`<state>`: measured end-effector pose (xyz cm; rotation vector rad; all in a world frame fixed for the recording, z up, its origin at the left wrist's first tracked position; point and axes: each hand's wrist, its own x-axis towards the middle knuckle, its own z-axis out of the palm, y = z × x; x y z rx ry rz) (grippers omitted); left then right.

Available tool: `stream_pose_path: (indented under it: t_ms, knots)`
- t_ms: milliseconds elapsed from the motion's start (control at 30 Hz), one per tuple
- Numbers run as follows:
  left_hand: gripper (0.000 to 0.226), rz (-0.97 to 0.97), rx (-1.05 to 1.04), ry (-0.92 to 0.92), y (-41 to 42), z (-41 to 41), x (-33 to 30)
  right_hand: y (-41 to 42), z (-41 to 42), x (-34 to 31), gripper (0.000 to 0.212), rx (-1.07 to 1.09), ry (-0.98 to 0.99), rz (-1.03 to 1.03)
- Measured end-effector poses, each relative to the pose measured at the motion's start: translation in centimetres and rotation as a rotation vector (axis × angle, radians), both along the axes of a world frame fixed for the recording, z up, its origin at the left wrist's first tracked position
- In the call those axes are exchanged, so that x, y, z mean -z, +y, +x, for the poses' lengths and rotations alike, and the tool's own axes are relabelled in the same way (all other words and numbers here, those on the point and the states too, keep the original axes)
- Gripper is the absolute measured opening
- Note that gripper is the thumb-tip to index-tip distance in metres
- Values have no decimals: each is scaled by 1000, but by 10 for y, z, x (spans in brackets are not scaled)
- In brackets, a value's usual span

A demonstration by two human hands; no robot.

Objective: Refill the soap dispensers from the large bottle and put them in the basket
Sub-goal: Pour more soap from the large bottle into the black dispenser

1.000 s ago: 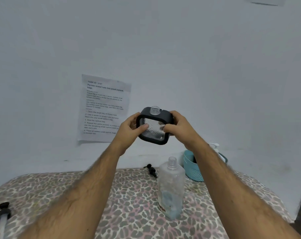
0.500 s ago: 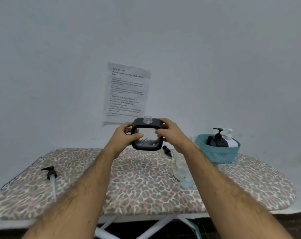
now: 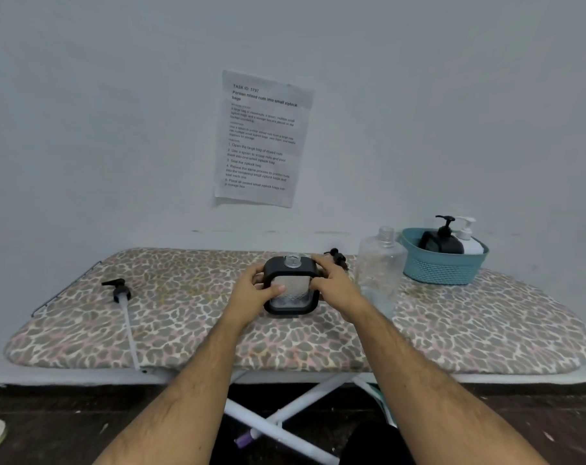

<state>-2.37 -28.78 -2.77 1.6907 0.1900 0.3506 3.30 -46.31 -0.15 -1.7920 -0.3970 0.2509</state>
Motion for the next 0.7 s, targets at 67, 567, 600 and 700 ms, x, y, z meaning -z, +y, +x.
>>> stream_pose_path:
  t_ms: [67, 567, 600, 700]
  knots:
    - [49, -10, -13, 7, 0, 1, 6, 1, 0, 6, 55, 7, -15, -4]
    - [58, -176, -14, -37, 3, 12, 37, -7, -23, 37, 35, 376, -360, 62]
    - [59, -182, -19, -38, 2, 14, 38, -9, -27, 40, 28, 422, -388, 83]
    - [58, -193, -22, -45, 1, 18, 40, -16, -33, 46, 18, 495, -425, 128]
